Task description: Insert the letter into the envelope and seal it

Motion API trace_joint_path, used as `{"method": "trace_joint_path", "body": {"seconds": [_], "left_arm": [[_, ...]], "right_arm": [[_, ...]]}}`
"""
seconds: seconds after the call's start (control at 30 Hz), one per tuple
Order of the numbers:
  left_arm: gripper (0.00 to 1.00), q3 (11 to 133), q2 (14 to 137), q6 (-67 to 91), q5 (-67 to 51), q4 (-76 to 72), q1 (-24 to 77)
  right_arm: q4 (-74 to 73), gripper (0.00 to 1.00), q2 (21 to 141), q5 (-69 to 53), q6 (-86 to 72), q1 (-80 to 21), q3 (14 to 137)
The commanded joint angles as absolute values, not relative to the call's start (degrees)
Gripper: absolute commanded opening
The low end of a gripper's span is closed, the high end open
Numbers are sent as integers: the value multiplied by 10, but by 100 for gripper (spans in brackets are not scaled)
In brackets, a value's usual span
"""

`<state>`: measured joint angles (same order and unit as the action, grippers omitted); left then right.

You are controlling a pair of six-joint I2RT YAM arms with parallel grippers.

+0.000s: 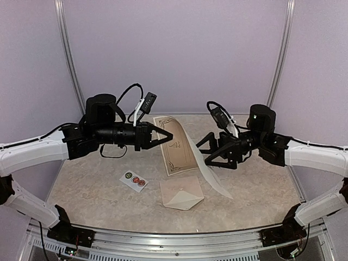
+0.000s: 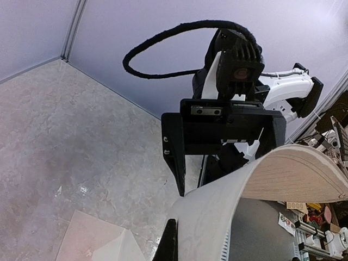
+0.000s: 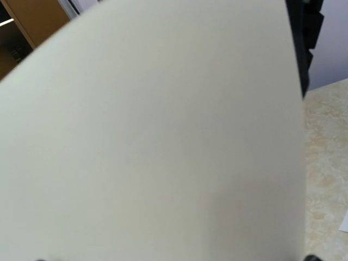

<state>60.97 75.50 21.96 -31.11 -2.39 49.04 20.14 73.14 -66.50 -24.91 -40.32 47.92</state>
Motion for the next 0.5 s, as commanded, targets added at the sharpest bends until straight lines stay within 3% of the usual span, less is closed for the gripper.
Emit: {"method": "trace_joint_path", "body": {"seconds": [0.0, 0.47], "left_arm": [[0, 599, 760, 241, -328, -60, 486], [0, 584, 782, 322, -352, -78, 429]], "right_arm": [[192, 99, 757, -636, -226, -427, 510], [149, 100, 797, -623, -184, -462, 543]]}}
